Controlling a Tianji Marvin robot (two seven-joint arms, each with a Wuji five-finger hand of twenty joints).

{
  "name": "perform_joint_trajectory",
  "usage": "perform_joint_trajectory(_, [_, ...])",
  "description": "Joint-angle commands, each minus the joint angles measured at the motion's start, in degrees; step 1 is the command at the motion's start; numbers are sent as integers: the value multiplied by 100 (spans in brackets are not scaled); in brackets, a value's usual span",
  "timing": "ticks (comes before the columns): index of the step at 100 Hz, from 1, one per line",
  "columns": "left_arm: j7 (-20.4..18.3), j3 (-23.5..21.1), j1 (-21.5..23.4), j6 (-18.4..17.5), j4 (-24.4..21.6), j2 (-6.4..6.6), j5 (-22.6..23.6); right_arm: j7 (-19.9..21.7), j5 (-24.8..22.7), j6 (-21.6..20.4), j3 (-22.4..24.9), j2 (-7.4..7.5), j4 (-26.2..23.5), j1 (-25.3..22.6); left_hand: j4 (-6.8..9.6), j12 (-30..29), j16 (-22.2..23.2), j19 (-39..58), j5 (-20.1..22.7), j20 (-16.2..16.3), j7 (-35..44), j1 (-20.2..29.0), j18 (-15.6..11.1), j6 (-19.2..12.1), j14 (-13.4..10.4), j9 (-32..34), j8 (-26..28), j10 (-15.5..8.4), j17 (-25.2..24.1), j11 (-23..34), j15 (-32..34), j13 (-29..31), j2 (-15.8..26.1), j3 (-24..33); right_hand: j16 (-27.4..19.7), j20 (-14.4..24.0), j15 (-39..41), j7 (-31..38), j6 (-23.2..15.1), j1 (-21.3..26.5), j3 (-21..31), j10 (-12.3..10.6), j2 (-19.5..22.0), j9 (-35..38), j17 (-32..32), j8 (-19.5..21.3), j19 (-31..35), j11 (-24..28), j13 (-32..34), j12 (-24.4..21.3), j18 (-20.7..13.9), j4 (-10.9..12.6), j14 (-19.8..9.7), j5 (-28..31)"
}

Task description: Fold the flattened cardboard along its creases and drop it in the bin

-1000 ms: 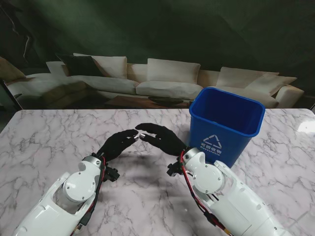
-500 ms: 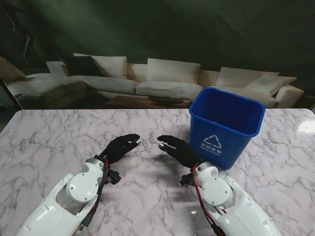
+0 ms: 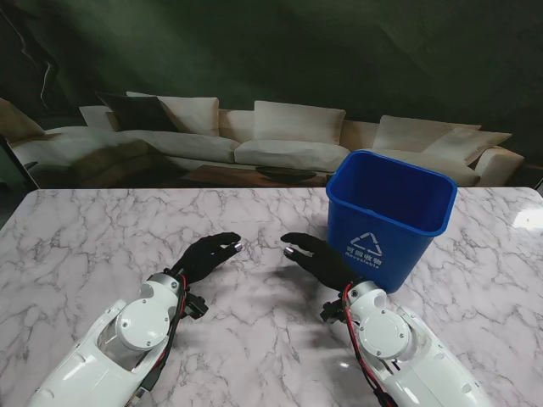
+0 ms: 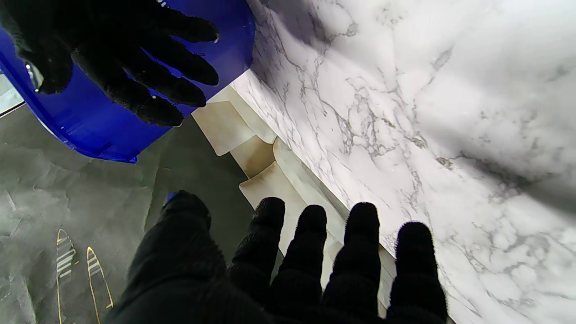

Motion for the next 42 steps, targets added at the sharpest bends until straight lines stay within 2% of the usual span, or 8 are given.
perform_joint_trajectory(1, [-117, 24, -27, -19, 50, 16, 66, 16, -3, -20, 16, 11, 12, -21, 6, 74, -74, -135, 167, 9, 64, 126, -17, 0, -117, 172, 49, -143, -19, 67, -102, -87, 298, -36, -124, 7, -71, 73, -151, 206, -263, -179, 123, -2, -31, 71, -73, 83, -81, 24, -253, 97, -221, -17])
perform_joint_trajectory(42, [-171, -19, -115, -106, 232, 28, 84, 18, 50, -66, -43, -11, 204, 137, 4, 73, -72, -150, 149, 21, 52, 128, -22, 6, -109, 169, 40, -136, -34, 70, -102, -102, 318, -36, -130, 30, -74, 94, -163, 250, -326, -193, 120, 6, -20, 55, -112, 72, -77, 25, -248, 107, -246, 6])
